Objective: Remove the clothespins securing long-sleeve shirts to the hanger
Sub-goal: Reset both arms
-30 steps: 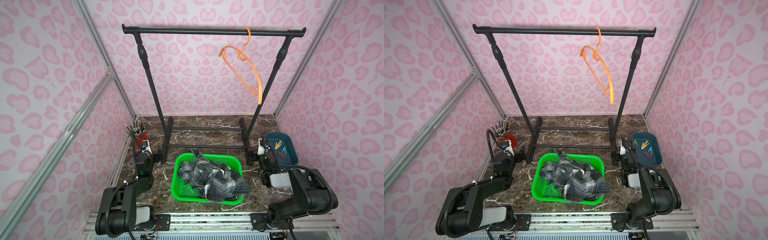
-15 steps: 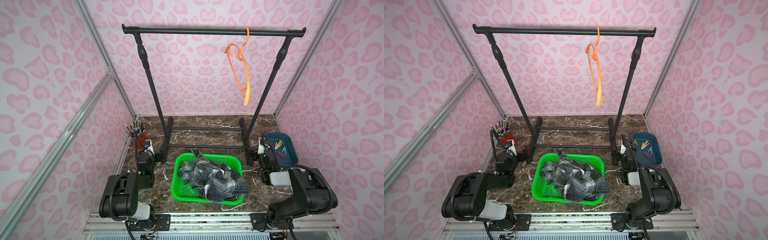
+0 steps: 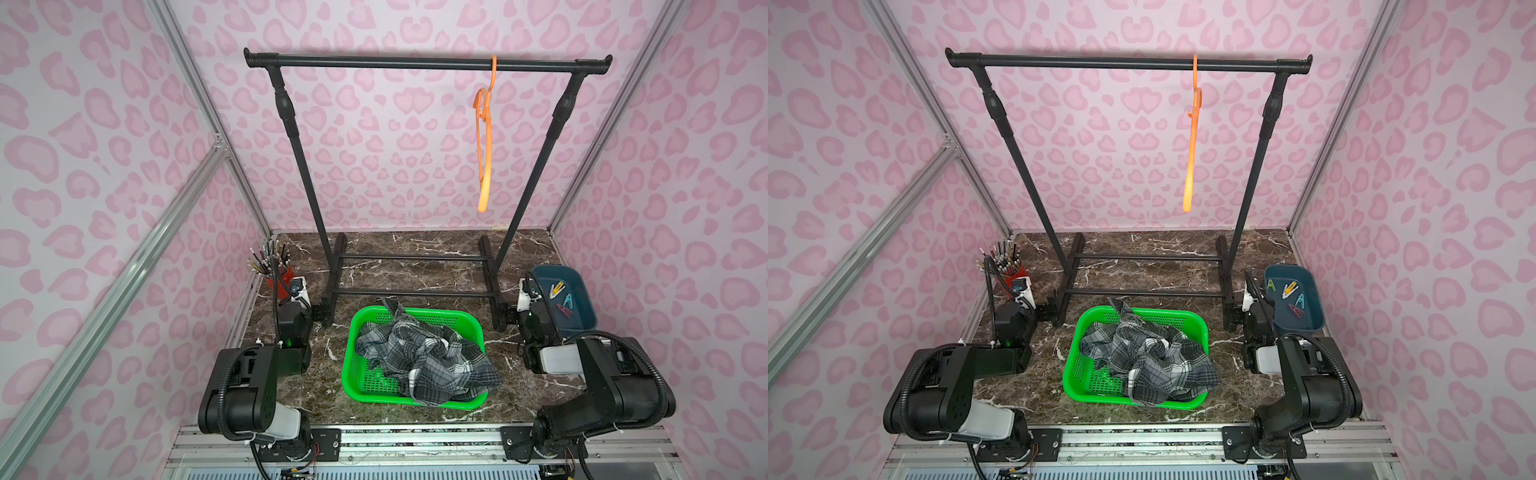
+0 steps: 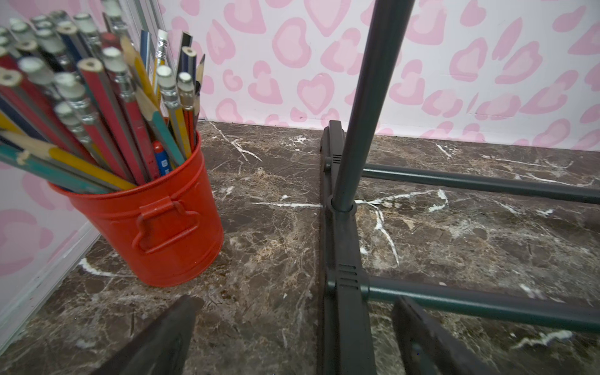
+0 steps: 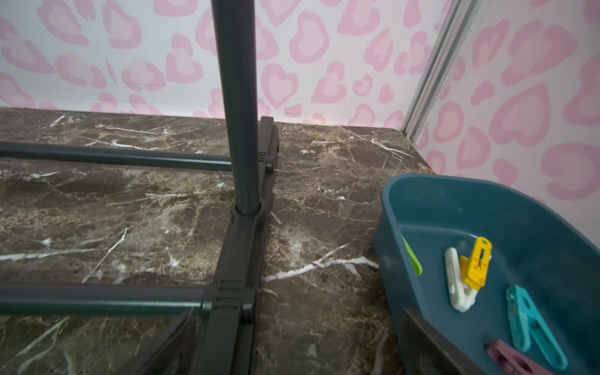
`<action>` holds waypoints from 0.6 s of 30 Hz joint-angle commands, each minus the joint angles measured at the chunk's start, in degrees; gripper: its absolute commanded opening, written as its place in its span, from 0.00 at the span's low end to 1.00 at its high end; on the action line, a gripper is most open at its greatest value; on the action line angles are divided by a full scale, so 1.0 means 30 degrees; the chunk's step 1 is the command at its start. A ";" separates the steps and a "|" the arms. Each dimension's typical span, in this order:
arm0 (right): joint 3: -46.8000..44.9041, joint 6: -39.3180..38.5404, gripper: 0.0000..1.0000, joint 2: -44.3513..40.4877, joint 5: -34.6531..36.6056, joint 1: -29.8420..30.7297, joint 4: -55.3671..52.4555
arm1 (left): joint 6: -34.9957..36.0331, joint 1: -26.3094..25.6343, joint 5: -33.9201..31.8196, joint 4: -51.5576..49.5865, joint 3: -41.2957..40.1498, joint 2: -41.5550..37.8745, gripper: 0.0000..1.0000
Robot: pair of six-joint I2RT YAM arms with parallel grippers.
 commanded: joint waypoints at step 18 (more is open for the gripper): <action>0.1108 0.0762 1.00 0.0177 0.1266 -0.0125 -0.1044 | 0.0189 -0.0007 -0.0252 0.0202 0.0117 0.0010 0.97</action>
